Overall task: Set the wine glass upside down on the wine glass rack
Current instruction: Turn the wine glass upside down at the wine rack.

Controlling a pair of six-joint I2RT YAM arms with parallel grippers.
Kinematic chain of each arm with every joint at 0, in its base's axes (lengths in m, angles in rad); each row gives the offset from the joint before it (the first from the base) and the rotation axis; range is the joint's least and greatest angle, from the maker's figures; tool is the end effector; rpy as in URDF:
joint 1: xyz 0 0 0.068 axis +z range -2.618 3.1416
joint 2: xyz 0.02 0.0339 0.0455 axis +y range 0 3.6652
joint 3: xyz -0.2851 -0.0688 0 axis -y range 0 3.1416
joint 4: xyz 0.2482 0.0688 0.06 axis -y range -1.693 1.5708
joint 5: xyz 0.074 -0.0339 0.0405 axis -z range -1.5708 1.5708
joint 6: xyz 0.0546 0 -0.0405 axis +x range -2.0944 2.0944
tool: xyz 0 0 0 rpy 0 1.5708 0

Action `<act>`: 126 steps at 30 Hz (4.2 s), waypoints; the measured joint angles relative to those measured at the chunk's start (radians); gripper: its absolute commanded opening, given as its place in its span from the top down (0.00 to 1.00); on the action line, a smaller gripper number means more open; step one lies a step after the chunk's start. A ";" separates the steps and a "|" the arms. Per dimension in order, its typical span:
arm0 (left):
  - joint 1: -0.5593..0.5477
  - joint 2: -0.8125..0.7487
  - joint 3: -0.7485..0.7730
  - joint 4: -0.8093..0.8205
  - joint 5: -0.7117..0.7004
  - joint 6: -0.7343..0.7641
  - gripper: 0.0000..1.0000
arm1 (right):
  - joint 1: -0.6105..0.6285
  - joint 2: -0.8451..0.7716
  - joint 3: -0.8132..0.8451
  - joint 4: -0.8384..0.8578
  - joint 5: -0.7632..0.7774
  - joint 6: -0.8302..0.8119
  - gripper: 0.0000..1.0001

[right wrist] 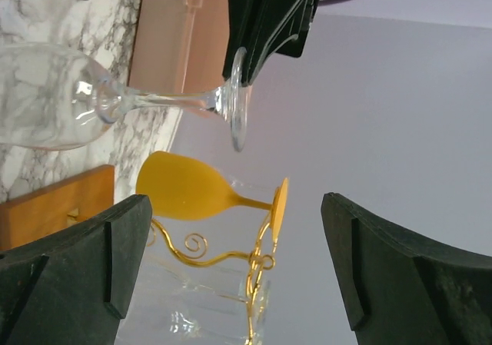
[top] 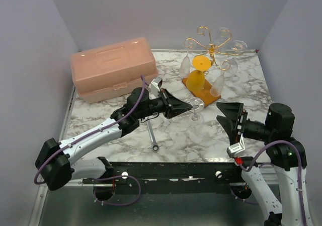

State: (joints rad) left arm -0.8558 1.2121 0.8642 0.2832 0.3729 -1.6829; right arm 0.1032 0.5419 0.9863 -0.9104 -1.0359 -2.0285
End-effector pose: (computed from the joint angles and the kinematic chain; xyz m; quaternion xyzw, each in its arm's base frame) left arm 0.1805 -0.2383 0.3442 -0.1720 0.7075 -0.6819 0.0704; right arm 0.0598 0.0534 0.3757 -0.7730 0.1304 -0.1334 0.6064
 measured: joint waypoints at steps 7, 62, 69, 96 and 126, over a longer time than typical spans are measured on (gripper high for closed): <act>0.135 -0.107 -0.022 -0.103 0.000 0.061 1.00 | 0.000 0.086 0.112 0.029 0.028 0.351 0.00; 0.632 0.195 0.648 -0.394 0.277 0.565 1.00 | -0.407 0.438 0.021 0.150 0.129 1.715 0.00; 0.632 0.283 0.720 -0.337 0.283 0.560 1.00 | -0.420 0.391 -0.048 0.187 0.108 1.678 0.00; 0.556 0.760 1.232 -0.253 0.249 0.395 1.00 | -0.444 0.363 -0.154 0.290 0.052 1.668 0.00; 0.464 1.014 1.468 -0.287 0.140 0.237 1.00 | -0.444 0.353 -0.154 0.289 0.050 1.659 0.00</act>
State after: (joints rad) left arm -0.3920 2.2261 2.3318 -0.0040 0.5133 -1.4460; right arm -0.3408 0.8951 0.8326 -0.6216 -0.9855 -0.3691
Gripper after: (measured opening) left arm 0.045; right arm 0.996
